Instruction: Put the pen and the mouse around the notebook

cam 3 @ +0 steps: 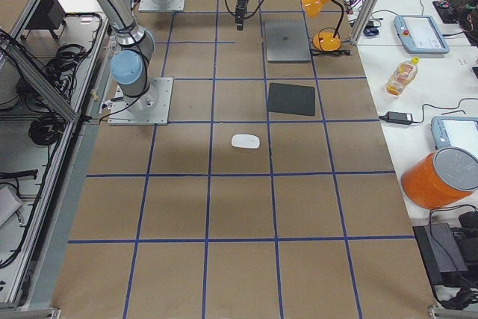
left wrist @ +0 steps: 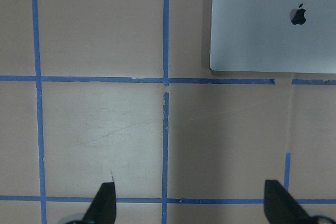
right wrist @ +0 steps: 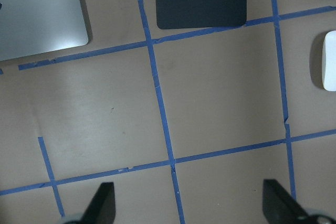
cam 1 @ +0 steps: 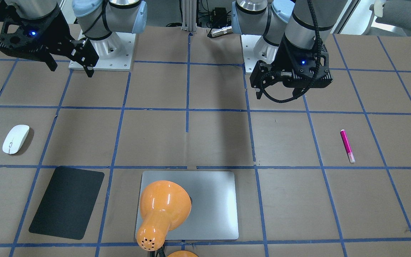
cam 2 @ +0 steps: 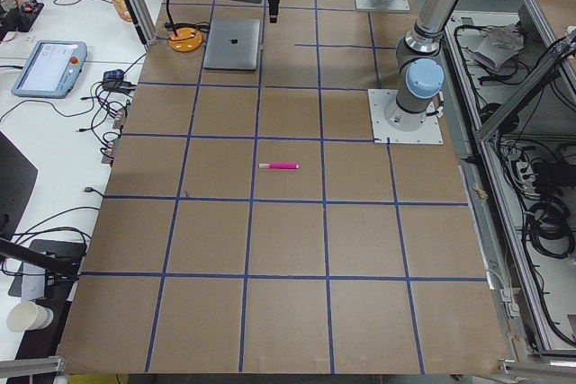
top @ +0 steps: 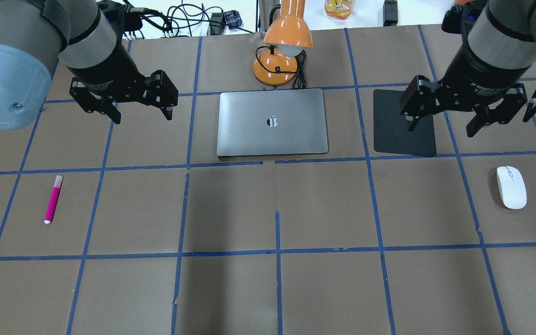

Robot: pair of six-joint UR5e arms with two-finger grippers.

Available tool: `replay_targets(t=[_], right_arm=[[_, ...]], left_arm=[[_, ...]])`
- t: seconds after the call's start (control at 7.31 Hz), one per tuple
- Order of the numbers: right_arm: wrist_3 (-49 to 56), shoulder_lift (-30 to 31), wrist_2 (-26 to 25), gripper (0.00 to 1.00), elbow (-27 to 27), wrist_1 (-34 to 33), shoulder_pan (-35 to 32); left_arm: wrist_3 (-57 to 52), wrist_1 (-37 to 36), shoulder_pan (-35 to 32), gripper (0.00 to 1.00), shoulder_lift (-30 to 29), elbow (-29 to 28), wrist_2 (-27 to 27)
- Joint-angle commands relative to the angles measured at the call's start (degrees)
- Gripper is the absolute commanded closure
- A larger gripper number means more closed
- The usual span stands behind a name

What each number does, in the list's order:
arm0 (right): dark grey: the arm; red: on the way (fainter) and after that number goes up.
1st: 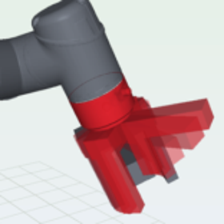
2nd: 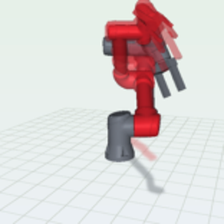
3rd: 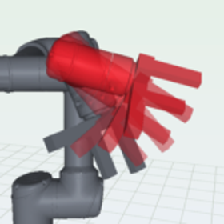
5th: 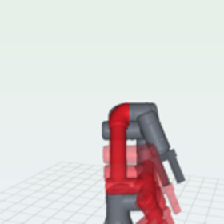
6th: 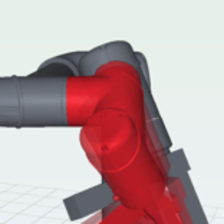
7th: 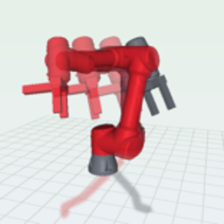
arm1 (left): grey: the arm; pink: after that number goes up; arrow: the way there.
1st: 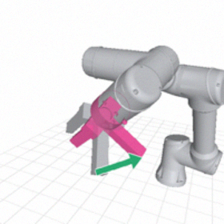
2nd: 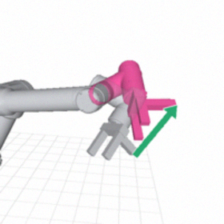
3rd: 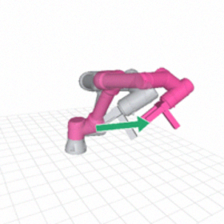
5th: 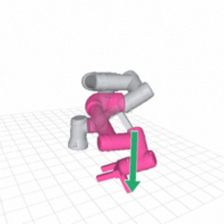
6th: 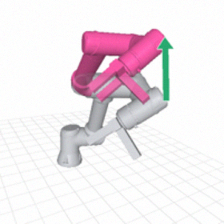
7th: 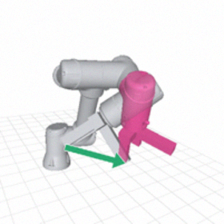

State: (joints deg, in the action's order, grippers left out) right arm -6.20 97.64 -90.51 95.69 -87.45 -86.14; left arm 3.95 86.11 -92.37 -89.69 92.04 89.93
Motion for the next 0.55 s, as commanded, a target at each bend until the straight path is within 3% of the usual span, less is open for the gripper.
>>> replay_targets(t=[0.0,0.41], right_arm=[[0.0,0.1,0.0,0.00,0.2,0.0,0.0],[0.1,-0.2,0.3,0.00,0.4,0.2,0.1]], left_arm=[[0.0,0.0,0.0,0.00,0.1,0.2,0.0],[0.0,0.2,0.0,0.00,0.5,0.6,0.1]])
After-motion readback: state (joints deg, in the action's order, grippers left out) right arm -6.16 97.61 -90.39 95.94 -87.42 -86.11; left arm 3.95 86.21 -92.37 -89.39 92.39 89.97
